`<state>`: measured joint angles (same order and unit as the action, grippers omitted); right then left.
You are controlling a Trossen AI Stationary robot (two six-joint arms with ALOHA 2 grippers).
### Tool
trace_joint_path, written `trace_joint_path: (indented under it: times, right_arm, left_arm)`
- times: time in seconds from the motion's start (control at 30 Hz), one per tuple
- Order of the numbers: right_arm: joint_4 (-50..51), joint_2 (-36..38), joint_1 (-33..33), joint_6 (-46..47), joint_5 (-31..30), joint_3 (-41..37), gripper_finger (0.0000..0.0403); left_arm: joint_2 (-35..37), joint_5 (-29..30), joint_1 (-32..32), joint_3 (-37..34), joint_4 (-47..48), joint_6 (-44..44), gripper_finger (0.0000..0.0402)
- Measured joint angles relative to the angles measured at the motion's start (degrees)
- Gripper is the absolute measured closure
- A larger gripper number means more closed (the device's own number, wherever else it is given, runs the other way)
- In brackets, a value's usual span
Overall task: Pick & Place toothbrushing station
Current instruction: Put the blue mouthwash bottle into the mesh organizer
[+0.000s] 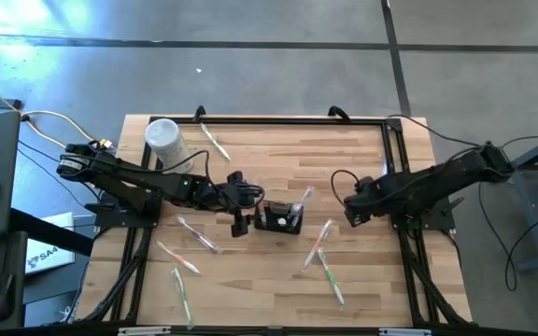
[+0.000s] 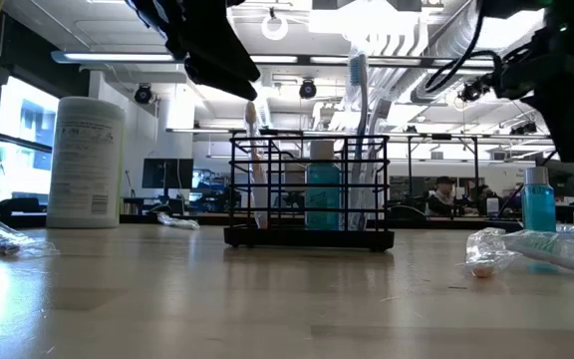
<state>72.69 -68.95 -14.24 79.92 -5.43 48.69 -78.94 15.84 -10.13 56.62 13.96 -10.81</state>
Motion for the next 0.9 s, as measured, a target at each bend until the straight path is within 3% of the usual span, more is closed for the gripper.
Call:
trace_joint_path:
  times: [0.17,0.33,0.5,0.63,0.9]
  right_arm:
    - [-0.6,0.0,-6.6,8.7,-2.6,-1.1,0.0204]
    - [-4.7,0.0,-11.8,16.7,-4.2,-7.4,0.0204]
    - [-12.4,0.0,-15.3,20.7,-11.5,-13.1,0.0204]
    - [-17.9,0.0,-16.9,21.0,-14.5,-15.2,0.0204]
    - [-17.6,0.0,-16.2,22.2,-20.3,-16.0,0.0204]
  left_arm:
    - [0.0,0.0,0.0,0.0,0.0,0.0,0.0105]
    - [0.0,0.0,0.0,0.0,0.6,0.0,0.0105]
    - [0.0,0.0,0.0,0.0,1.3,0.0,0.0105]
    - [0.0,0.0,0.0,0.0,1.3,0.0,0.0105]
    - [0.0,0.0,0.0,0.0,1.2,0.0,0.0105]
